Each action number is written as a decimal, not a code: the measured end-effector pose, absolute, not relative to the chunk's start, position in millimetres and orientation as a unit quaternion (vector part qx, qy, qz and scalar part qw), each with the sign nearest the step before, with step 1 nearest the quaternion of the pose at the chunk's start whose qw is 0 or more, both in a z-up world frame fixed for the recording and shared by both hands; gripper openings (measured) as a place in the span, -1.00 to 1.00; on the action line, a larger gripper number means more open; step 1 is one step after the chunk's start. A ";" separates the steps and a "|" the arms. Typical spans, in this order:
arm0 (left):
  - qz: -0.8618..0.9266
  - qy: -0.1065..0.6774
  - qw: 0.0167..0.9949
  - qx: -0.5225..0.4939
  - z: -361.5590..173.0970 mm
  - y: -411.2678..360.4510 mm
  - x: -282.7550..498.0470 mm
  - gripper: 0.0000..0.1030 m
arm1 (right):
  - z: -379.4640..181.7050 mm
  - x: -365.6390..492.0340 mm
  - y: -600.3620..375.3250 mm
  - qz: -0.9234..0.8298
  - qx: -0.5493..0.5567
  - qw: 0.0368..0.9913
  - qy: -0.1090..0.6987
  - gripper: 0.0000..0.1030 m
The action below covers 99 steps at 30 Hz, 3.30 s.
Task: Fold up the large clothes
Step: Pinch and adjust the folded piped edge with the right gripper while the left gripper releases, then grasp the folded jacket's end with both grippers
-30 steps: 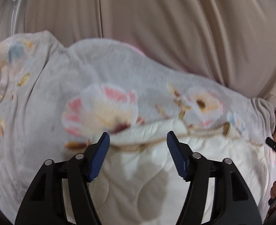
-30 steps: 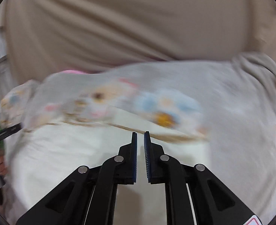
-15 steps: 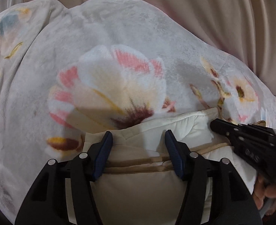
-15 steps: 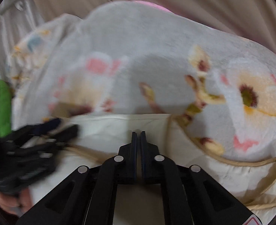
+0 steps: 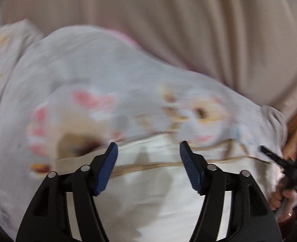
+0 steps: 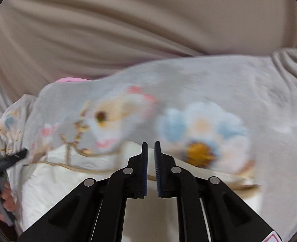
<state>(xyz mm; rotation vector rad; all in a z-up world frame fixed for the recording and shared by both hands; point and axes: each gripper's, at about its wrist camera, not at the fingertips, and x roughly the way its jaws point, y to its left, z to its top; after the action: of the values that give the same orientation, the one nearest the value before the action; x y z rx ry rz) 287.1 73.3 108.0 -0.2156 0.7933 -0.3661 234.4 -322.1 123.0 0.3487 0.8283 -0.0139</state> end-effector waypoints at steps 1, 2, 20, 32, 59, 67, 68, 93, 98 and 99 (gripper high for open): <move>-0.205 0.383 0.897 -0.088 115.9 47.2 287.7 0.26 | 116.0 235.9 -330.6 -0.008 0.182 0.894 0.410 -0.78; -0.236 0.387 0.889 -0.065 121.4 9.6 290.1 0.26 | 107.1 234.9 -340.3 0.000 0.197 0.885 0.422 -0.78; -0.182 0.487 0.854 -0.032 24.2 -124.6 356.3 -0.05 | 48.5 194.0 -384.6 -0.011 0.266 0.857 0.442 -1.00; -0.210 0.368 0.903 -0.071 115.1 44.9 235.0 0.27 | 137.1 54.7 -344.7 -0.021 0.123 0.936 0.329 -0.26; -0.150 0.320 0.922 -0.160 103.5 152.1 228.5 -1.00 | 150.5 89.0 -348.7 -0.008 0.214 0.941 0.261 -0.92; -0.165 0.394 0.882 -0.201 55.1 162.5 220.2 0.50 | 62.9 111.2 -366.3 -0.013 0.250 0.903 0.349 -0.90; -0.166 0.393 0.879 -0.212 52.7 163.3 216.6 0.61 | 63.9 112.9 -366.1 -0.009 0.253 0.902 0.349 -0.86; -0.078 0.376 0.910 -0.156 47.5 128.4 258.1 -0.66 | 83.6 73.0 -381.1 -0.098 0.276 0.911 0.289 -0.62; -0.101 0.320 0.922 -0.193 81.8 156.4 180.9 0.19 | 137.2 57.0 -328.8 -0.036 0.211 0.943 0.256 -0.63; -0.096 0.323 0.923 -0.185 84.0 160.0 167.5 0.24 | 143.7 62.8 -307.8 -0.012 0.188 0.946 0.263 -0.63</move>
<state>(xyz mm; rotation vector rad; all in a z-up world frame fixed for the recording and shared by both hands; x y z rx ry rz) 167.5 160.0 84.0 -0.3791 0.6623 -0.1980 62.8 -307.8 143.7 0.3838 0.5347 -0.0254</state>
